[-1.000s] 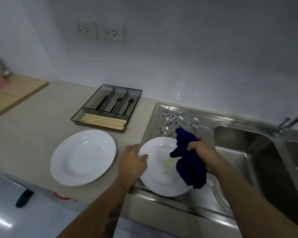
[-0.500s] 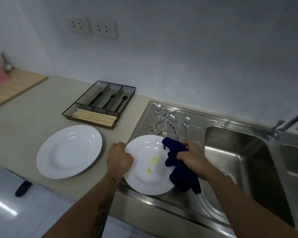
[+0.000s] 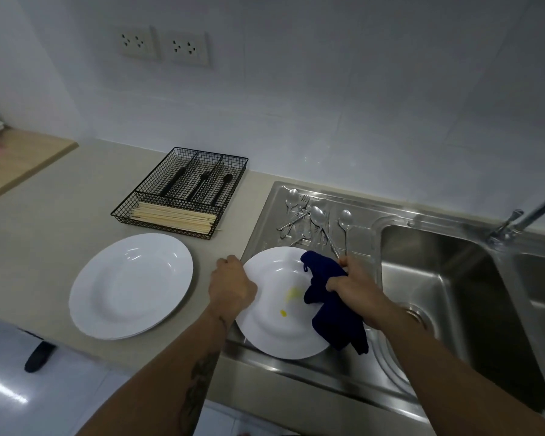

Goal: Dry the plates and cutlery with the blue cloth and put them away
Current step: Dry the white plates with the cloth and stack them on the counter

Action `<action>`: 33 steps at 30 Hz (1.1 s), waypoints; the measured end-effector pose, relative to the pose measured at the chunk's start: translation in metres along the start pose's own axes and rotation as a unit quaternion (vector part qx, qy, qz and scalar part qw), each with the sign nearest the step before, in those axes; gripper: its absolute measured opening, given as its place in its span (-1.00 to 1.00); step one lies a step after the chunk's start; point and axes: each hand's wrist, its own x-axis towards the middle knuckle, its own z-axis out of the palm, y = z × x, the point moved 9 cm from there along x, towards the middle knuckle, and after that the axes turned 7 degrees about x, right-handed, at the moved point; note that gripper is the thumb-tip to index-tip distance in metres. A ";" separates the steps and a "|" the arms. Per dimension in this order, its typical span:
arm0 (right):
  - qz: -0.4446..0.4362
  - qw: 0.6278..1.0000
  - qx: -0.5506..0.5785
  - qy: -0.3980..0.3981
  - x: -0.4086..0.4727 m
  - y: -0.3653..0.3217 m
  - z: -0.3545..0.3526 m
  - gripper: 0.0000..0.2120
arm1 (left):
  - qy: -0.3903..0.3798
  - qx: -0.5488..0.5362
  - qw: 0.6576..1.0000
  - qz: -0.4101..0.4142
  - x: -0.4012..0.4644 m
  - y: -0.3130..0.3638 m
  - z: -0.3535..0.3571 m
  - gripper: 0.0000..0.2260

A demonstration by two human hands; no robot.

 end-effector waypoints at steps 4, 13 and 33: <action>0.009 0.999 0.035 0.026 -0.004 0.006 0.003 -0.69 | 0.008 0.001 0.999 0.050 0.003 0.010 -0.001 -0.61; 0.044 0.987 0.115 0.099 -0.032 0.029 0.000 -0.66 | 0.036 0.067 0.989 0.131 -0.003 0.030 -0.004 -0.56; 0.049 0.981 0.129 0.134 -0.052 0.026 0.005 -0.68 | -0.087 0.074 0.985 0.133 0.018 0.043 -0.014 -0.40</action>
